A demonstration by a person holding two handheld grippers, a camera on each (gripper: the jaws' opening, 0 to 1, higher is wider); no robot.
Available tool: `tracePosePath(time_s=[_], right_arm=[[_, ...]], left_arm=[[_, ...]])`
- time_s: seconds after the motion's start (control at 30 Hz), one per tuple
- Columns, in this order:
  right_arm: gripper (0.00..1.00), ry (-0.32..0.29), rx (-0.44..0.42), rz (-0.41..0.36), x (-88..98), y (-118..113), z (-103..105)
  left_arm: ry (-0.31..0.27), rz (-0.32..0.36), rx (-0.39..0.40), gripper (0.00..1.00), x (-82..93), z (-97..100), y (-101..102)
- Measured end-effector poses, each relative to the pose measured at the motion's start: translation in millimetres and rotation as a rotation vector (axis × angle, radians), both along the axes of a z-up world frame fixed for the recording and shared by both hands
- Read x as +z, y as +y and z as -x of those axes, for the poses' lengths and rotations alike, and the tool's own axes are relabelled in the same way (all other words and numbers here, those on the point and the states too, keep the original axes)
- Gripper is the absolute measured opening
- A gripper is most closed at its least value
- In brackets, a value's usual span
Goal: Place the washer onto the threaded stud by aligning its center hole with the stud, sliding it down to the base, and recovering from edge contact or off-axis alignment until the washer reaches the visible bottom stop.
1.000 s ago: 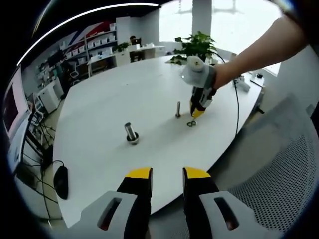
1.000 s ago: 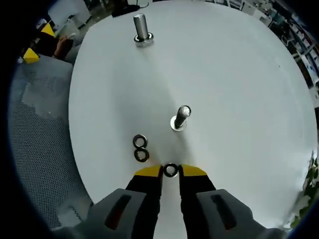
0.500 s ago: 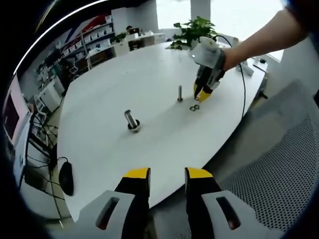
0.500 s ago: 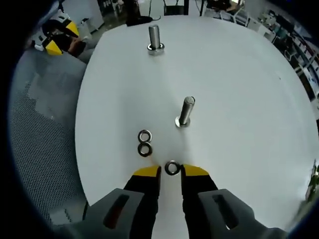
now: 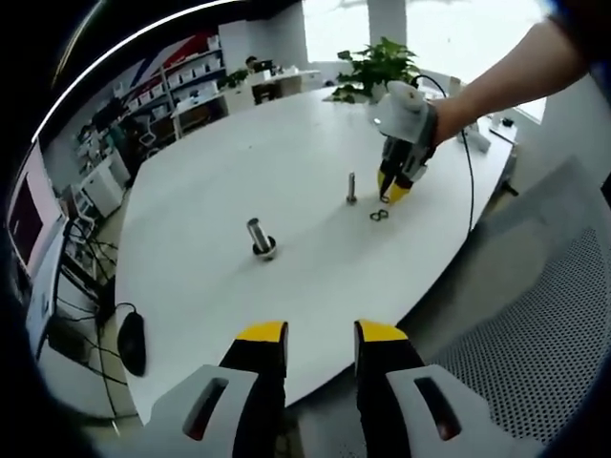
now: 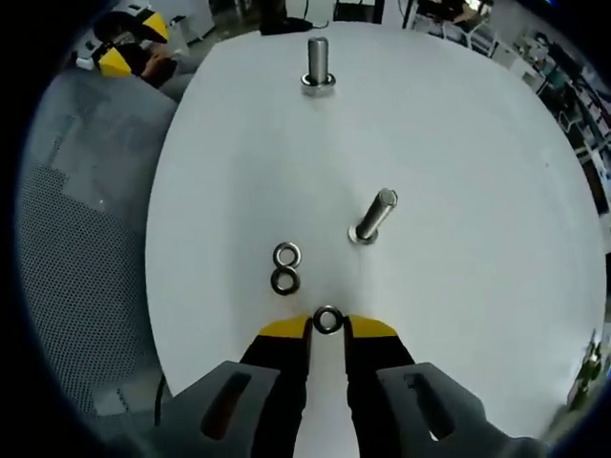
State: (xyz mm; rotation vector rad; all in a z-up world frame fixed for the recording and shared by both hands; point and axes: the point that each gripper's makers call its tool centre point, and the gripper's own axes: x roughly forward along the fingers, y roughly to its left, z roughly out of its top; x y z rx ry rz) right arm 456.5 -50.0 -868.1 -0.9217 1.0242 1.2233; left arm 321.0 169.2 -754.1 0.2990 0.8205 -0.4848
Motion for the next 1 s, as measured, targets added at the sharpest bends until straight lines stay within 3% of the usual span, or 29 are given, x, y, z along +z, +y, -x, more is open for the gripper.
tracePosePath(time_s=[0.17, 0.63, 0.77, 1.0], right_arm=[[0.16, 0.005, 0.014, 0.013, 0.7, 0.8, 0.0], [0.15, 0.043, 0.072, 0.18, -2.3, 2.6, -2.4], [0.16, 0.028, 0.121, 0.215, -2.7, 3.4, -0.4], [0.14, 0.009, 0.094, 0.227, -2.3, 1.5, -1.0]], left_arm=[[-0.001, -0.011, 0.016, 0.26, -0.6, -0.6, 2.6], [0.023, -0.031, 0.018, 0.26, -6.2, 1.6, 6.0], [0.026, -0.03, 0.024, 0.26, -6.3, 2.4, 6.9], [0.019, -0.04, 0.022, 0.26, -5.8, 1.1, 8.1]])
